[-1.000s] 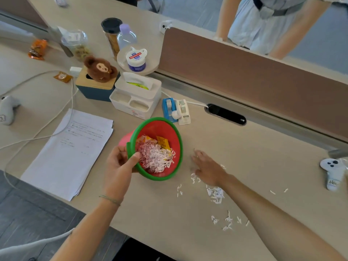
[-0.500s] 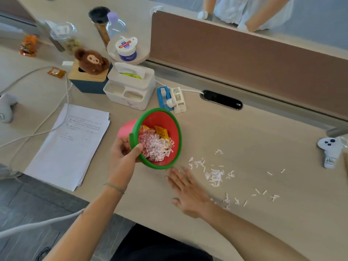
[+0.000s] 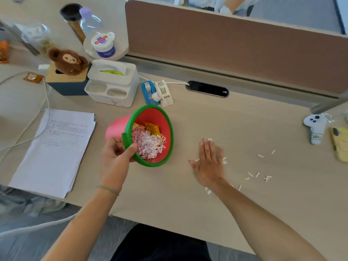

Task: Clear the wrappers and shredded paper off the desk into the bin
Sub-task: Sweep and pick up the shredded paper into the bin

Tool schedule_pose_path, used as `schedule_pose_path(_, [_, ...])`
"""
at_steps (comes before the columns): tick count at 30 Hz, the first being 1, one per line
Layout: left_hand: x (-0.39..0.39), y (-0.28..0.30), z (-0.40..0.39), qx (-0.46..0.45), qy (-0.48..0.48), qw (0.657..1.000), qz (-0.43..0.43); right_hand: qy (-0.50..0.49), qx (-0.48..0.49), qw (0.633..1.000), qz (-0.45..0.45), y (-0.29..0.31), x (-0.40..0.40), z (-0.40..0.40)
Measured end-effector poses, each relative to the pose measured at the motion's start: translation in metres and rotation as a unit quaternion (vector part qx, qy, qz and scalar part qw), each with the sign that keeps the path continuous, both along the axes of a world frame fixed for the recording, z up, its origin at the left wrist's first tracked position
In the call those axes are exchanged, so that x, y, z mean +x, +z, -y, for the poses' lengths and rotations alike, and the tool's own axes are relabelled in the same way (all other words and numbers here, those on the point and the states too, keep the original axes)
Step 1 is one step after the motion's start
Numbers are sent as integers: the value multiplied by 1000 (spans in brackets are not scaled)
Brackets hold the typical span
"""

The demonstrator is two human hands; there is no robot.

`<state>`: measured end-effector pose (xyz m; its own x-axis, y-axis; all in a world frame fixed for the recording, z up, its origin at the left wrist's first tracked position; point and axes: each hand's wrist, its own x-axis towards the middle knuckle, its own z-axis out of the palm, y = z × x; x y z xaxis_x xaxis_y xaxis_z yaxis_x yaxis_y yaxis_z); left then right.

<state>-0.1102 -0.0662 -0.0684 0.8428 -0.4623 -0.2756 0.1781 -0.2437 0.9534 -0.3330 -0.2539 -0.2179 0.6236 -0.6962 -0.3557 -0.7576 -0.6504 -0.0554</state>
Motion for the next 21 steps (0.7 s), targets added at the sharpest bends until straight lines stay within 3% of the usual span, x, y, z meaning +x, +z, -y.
schedule_pose_path(3, [-4, -1, 4, -1, -21, 1000, 3, -16, -2, 999, 30, 7, -14, 7])
schedule_pose_path(11, [-22, 2, 21, 23, -37, 999, 27, 56, 85, 994, 28, 13, 1, 73])
schedule_pose_path(18, [-35, 0, 37, 4, -36, 999, 27, 164, 116, 979, 41, 19, -86, 30])
schedule_pose_path(21, [-42, -7, 47, -5, -39, 999, 27, 83, 91, 989, 78, 24, -129, 56])
